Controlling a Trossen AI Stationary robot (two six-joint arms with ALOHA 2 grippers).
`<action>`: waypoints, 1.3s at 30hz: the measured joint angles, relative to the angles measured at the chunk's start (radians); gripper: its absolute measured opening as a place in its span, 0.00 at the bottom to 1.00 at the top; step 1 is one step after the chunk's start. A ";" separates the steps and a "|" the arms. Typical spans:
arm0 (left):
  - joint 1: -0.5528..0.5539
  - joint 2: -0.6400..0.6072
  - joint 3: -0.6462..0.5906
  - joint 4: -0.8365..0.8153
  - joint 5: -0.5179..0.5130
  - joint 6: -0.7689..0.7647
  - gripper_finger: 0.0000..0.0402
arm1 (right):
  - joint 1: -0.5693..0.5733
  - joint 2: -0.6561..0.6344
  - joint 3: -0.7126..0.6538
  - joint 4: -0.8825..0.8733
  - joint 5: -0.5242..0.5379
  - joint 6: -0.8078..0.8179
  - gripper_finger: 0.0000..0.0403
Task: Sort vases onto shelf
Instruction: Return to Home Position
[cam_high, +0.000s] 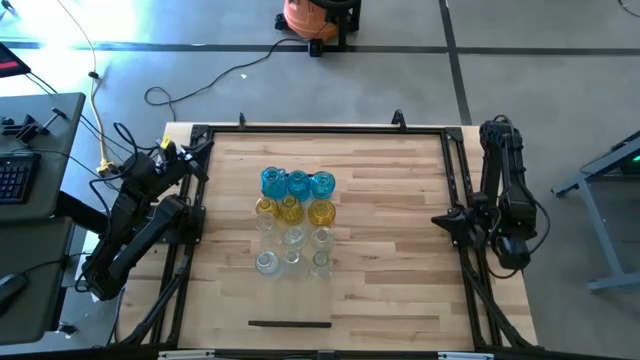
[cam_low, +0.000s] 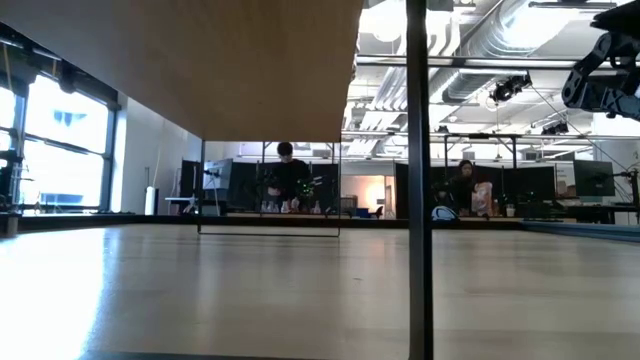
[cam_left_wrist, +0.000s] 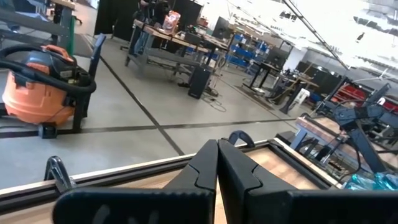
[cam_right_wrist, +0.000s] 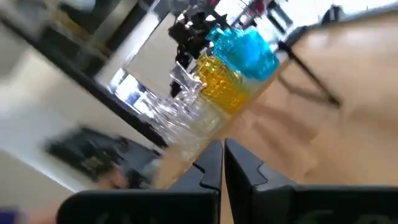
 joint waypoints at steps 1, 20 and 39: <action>0.000 0.000 0.000 0.000 0.000 -0.006 0.00 | 0.000 -0.001 0.000 0.006 0.000 0.055 0.00; 0.000 0.000 0.000 -0.002 0.022 -0.001 0.00 | -0.193 0.016 0.002 0.646 -0.633 -0.071 0.00; 0.000 0.000 0.000 -0.013 0.077 -0.012 0.00 | -0.845 0.094 0.002 1.294 -1.599 -1.375 0.00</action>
